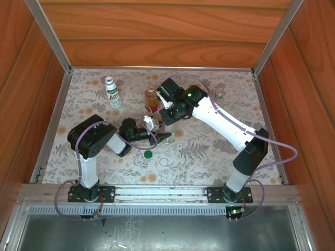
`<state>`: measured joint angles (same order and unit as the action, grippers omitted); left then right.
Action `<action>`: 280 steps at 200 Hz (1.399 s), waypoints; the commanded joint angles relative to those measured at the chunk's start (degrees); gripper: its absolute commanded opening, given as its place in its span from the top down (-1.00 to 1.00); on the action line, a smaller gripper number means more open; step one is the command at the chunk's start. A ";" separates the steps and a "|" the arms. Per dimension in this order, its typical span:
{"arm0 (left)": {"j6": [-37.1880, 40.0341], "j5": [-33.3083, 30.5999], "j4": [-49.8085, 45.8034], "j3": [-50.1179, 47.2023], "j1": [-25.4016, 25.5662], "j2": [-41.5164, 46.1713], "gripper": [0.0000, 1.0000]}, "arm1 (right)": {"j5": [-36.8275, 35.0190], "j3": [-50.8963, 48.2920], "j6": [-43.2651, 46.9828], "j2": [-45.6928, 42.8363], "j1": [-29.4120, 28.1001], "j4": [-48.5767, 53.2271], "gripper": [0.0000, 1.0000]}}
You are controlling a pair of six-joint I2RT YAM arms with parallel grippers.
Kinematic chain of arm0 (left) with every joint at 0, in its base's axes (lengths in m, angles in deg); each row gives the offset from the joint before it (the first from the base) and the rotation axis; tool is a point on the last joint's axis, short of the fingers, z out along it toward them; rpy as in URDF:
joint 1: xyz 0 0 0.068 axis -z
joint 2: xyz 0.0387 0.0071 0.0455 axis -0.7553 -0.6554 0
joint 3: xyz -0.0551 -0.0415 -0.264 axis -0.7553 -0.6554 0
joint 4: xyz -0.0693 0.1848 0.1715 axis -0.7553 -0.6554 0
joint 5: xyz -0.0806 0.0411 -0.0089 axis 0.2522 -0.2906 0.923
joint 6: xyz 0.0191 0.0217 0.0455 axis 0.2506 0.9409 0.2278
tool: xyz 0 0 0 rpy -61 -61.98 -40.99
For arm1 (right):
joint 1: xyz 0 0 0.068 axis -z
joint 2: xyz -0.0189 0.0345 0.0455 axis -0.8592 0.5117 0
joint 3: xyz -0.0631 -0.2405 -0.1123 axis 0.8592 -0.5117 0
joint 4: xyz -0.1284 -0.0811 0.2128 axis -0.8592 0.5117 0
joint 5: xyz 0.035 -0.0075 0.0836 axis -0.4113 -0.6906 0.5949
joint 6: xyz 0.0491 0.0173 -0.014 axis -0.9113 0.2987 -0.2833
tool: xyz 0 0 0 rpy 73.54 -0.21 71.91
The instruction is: Screw on the bottle caps
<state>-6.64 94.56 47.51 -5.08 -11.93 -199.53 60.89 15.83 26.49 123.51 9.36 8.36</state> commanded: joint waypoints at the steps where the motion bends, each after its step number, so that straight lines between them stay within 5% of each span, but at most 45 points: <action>1: -1.60 1.09 -0.34 0.64 -0.10 -1.06 -0.19 | -0.06 -1.19 0.51 1.58 -1.04 2.20 0.18; 134: -2.34 1.31 -0.34 0.91 -0.09 -1.03 -0.19 | -0.83 -6.01 -4.79 -2.37 -1.02 -2.59 0.13; 158: -2.34 1.53 -0.33 0.87 -0.05 -1.10 -0.19 | -0.33 -4.84 -4.12 -2.70 -1.11 -2.79 -0.05; 180: -2.30 2.17 -0.34 0.80 -0.11 -0.98 -0.19 | 0.29 -6.58 -4.63 -6.76 -1.11 -6.04 -0.51; 205: -2.41 2.68 -0.35 0.46 -0.06 -0.71 -0.19 | 0.91 -10.96 -5.72 -11.73 -1.20 -10.59 -0.67; 260: -1.24 3.87 -0.35 -3.00 0.03 1.50 -0.19 | 5.90 -22.12 -11.39 -21.09 0.48 -22.28 -0.52; 280: -0.40 3.95 -0.35 -4.52 0.07 2.55 -0.19 | 11.41 -24.63 -12.73 -21.86 2.82 -24.69 -0.24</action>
<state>-7.69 96.27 48.21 -7.20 -11.93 -198.37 65.11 -5.85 17.04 102.22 9.79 -10.68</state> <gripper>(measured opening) 0.595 0.703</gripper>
